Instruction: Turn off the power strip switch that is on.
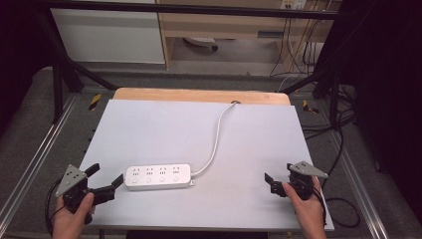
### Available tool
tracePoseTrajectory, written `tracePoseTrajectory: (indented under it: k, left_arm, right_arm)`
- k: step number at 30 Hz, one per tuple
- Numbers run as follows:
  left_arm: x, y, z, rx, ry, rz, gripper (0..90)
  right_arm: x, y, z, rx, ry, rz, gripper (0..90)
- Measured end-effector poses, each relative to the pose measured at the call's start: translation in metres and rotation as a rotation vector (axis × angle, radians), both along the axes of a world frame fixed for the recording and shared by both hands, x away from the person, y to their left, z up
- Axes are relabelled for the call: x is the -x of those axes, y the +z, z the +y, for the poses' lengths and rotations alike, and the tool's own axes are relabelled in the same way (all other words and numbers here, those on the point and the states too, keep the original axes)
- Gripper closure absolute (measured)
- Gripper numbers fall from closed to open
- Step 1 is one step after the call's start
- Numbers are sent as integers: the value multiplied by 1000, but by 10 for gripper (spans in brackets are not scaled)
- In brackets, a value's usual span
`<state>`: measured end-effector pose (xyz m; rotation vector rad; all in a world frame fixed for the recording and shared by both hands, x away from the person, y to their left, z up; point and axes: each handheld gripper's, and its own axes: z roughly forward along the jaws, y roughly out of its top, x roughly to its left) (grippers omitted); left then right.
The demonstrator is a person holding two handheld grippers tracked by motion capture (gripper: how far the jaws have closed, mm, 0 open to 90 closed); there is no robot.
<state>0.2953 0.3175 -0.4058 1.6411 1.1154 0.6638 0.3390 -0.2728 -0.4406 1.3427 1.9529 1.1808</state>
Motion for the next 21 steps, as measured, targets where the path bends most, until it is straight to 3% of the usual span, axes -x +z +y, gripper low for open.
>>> tracePoseTrajectory:
  k: [21]
  left_arm:
    - [6,9,-3,35,-29,-58,51]
  right_arm:
    - [4,3,0,4,2,-36,27]
